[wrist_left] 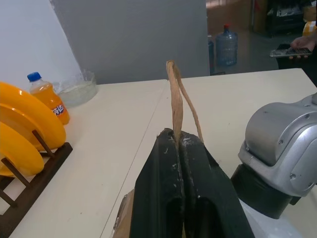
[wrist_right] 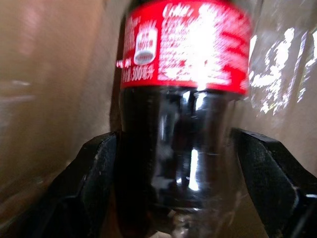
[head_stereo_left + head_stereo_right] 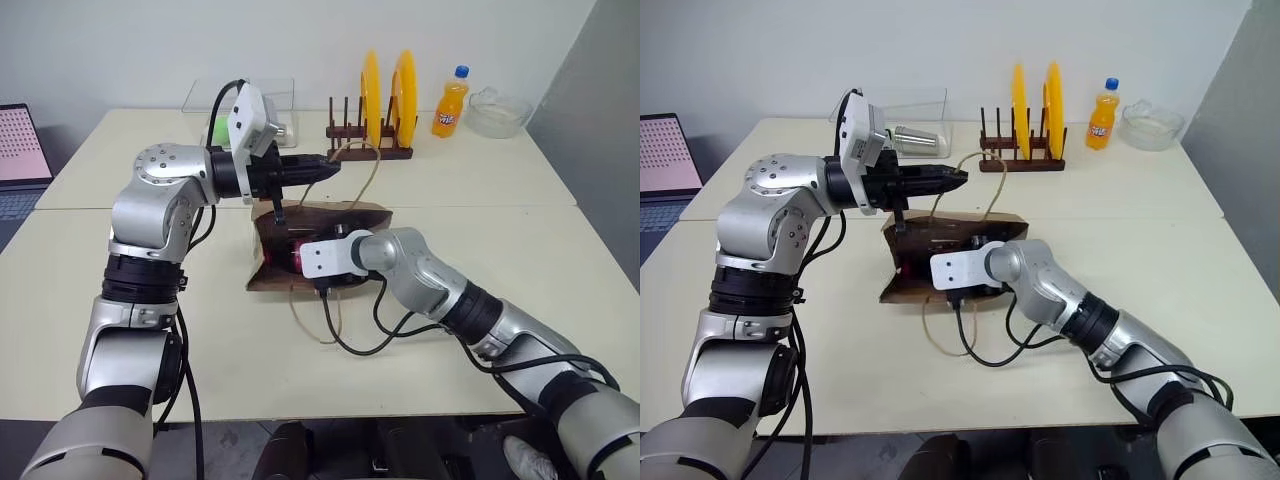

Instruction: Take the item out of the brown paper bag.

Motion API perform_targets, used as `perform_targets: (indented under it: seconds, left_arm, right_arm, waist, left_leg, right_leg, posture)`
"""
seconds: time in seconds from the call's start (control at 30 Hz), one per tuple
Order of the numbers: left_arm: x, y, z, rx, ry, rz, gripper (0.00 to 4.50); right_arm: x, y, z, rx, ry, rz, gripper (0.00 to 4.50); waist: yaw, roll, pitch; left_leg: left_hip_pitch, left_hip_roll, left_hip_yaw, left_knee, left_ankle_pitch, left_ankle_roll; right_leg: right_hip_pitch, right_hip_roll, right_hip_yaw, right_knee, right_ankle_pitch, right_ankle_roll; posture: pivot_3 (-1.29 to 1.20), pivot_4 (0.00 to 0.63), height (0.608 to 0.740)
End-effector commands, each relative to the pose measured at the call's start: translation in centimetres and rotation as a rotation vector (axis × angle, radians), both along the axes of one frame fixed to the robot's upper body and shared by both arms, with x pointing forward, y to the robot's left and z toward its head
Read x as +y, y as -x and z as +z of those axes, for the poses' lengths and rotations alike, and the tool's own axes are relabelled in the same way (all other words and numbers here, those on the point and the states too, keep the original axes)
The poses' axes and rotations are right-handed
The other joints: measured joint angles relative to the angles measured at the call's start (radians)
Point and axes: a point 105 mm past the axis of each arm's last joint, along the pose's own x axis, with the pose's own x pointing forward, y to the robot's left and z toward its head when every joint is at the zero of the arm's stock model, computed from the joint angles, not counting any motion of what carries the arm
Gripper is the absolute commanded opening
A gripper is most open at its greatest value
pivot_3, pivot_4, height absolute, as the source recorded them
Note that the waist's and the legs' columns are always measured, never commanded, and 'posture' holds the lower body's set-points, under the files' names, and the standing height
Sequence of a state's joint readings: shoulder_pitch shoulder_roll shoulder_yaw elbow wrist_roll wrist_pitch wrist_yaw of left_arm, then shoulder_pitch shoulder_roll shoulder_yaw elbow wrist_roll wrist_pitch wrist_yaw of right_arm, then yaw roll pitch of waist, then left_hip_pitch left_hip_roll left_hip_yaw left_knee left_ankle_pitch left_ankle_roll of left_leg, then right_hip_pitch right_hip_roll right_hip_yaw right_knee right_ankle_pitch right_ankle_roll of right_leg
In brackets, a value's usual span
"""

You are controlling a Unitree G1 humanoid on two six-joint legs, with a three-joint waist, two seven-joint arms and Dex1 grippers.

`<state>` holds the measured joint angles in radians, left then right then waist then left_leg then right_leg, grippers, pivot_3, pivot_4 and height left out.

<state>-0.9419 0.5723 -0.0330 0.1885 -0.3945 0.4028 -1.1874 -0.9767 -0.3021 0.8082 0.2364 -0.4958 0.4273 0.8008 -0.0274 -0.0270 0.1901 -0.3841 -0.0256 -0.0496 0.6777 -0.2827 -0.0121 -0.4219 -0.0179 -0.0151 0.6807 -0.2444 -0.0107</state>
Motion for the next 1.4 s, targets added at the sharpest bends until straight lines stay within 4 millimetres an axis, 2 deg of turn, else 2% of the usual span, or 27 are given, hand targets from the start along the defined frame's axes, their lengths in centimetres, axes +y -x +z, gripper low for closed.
perform_targets:
  seconds: [0.03,0.13,0.23,0.33,0.4,0.53,0.67,0.87,1.2,1.4]
  left_arm:
    - [-0.2,0.7,2.0,-0.084,0.029,-0.019,0.0]
    - [-0.3,0.7,2.0,-0.085,0.028,-0.02,0.0]
    - [-0.3,0.7,1.9,-0.085,0.024,-0.02,0.0]
    - [-0.2,0.6,1.7,-0.086,0.02,-0.016,0.0]
    - [-0.1,0.6,1.6,-0.086,0.016,-0.011,0.0]
    - [0.2,0.3,1.3,-0.084,0.01,0.003,0.0]
    - [0.6,-0.2,1.0,-0.084,-0.001,0.026,0.0]
    - [1.2,-1.1,0.4,-0.086,-0.019,0.058,0.0]
    - [1.6,-1.8,0.0,-0.096,-0.028,0.081,0.0]
    - [1.5,-2.0,0.0,-0.104,-0.029,0.083,0.0]
  right_arm:
    - [0.2,-0.4,0.2,-0.02,0.022,0.016,3.81]
    - [-0.1,-0.8,-0.8,-0.007,0.064,0.013,3.81]
    - [0.0,-1.1,-0.9,-0.009,0.051,0.004,3.81]
    - [0.1,-1.2,-0.8,-0.009,0.036,0.003,3.27]
    - [0.1,-1.2,-0.5,-0.02,0.03,0.011,3.15]
    - [0.5,-0.6,0.9,-0.038,-0.009,0.049,3.15]
    - [1.1,0.7,3.2,-0.03,-0.082,0.102,3.15]
    - [0.8,2.7,5.7,0.011,-0.154,0.174,3.15]
    - [0.1,5.6,7.4,0.096,-0.208,0.304,3.15]
    - [-0.7,5.5,8.8,0.089,-0.228,0.309,3.15]
  waist:
    - [0.0,0.0,0.0]
    - [-0.002,0.0,0.0]
    - [-0.003,0.0,0.0]
    - [-0.003,0.0,0.0]
    - [-0.003,0.0,0.0]
    - [-0.003,0.0,0.0]
    - [-0.002,0.0,0.0]
    - [-0.002,0.0,0.0]
    - [-0.002,0.0,0.0]
    - [-0.002,0.0,0.0]
  left_leg:
    - [0.0,0.0,0.0,0.0,0.0,0.0]
    - [0.001,0.0,0.0,0.0,0.0,0.0]
    - [0.002,0.0,0.0,0.0,0.0,0.0]
    - [0.003,0.0,0.0,0.0,0.0,0.0]
    - [0.003,0.0,0.0,0.0,0.0,0.0]
    - [0.002,0.0,0.0,0.0,0.0,0.0]
    - [0.001,0.0,0.0,0.0,0.0,0.0]
    - [-0.001,0.0,0.0,-0.001,0.0,0.0]
    - [-0.001,0.0,-0.001,0.0,0.0,0.0]
    - [-0.001,0.0,-0.001,0.0,0.0,0.0]
  right_leg:
    - [0.0,0.0,0.0,0.0,0.0,0.0]
    - [0.0,0.0,0.0,0.0,0.0,0.0]
    - [0.001,0.0,0.0,0.0,0.0,0.0]
    - [0.002,0.0,0.0,0.001,0.0,0.0]
    - [0.002,0.0,0.0,0.001,0.0,0.0]
    - [0.001,0.0,0.0,0.001,0.0,0.0]
    - [0.0,0.0,0.0,0.0,0.0,0.0]
    - [-0.001,0.0,0.0,0.0,0.0,0.0]
    - [-0.001,0.0,-0.001,0.0,0.0,0.0]
    - [-0.001,0.0,-0.001,0.0,0.0,0.0]
  posture:
    - [0.0,0.15,0.74]
    - [0.0,0.15,0.74]
    - [0.0,0.15,0.74]
    - [0.0,0.15,0.74]
    - [0.0,0.15,0.74]
    - [0.0,0.15,0.74]
    - [0.0,0.15,0.74]
    - [0.0,0.15,0.74]
    - [0.0,0.15,0.74]
    - [0.0,0.15,0.74]
